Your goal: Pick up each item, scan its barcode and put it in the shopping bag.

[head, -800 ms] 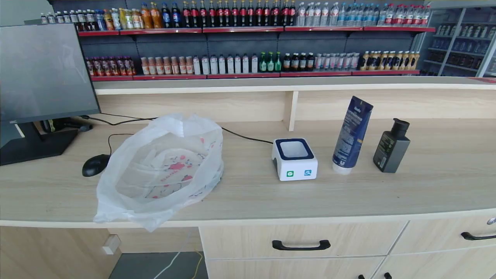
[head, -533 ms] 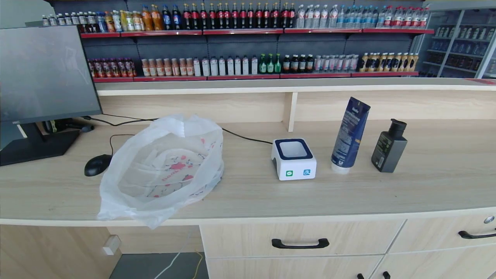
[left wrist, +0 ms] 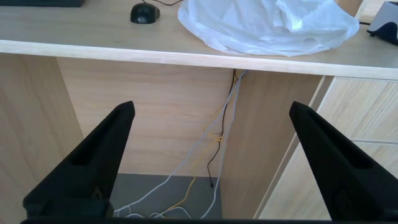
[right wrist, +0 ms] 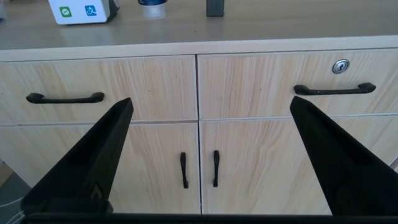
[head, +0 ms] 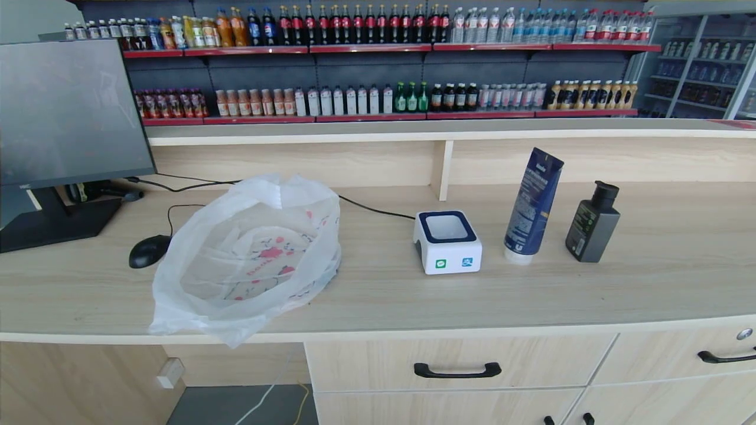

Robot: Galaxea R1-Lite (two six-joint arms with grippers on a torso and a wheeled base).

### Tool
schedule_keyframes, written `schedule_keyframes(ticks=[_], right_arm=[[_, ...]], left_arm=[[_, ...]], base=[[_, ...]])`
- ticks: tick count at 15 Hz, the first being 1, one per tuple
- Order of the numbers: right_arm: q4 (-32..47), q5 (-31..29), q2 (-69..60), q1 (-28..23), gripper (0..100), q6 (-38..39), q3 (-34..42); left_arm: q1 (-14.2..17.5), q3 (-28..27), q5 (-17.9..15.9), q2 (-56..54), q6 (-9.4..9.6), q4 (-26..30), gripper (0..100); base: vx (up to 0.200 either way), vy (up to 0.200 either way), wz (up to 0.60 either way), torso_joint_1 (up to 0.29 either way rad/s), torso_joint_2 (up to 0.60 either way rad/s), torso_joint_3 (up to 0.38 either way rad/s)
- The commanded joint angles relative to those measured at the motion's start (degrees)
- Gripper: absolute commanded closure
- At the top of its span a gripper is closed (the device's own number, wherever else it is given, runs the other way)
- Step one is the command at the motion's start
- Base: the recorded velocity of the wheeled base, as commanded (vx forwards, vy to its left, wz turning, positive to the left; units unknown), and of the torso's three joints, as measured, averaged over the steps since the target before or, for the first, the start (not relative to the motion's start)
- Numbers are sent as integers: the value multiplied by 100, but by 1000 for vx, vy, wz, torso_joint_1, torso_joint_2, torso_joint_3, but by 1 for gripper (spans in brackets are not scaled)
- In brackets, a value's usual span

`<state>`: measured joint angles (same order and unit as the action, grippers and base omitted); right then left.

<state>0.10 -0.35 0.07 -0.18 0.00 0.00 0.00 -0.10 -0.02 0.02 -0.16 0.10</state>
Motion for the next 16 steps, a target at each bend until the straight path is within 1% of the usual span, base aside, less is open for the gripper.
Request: schedule_keyframes(ticks=[1,5,6,8,11,12,13,14,16], right_arm=[[-1,0,1,1,0,-9,0],[-115,71,-7,1,0,-132,-18],[-203,150,1,9,0,-123,-158],[-80,211,107,27,0,-114,-457],[-45,211,1003,36,0,-123,-1020],[-106,255,1663,36,0,-123,-1433],[-229,264,2111,45,0,-123,-1679],[-651,264,2665,45,0,-141,-1846],[-2093,264,3710,36,0,-158,-1854]], left_arm=[[0,1,2,-2,-2,-1,0],[0,1,2,-2,-2,-1,0],[9,1,2,-2,-2,-1,0],[9,1,-6,-2,-2,-1,0],[0,1,2,-2,-2,-1,0],[9,1,-6,-2,-2,-1,0],[9,1,-6,-2,-2,-1,0],[9,1,2,-2,-2,-1,0],[0,1,2,-2,-2,-1,0]], base=[[0,0,0,0,0,0],[0,0,0,0,0,0],[0,0,0,0,0,0],[0,0,0,0,0,0],[0,0,0,0,0,0],[0,0,0,0,0,0],[0,0,0,0,0,0],[0,0,0,0,0,0],[0,0,0,0,0,0]])
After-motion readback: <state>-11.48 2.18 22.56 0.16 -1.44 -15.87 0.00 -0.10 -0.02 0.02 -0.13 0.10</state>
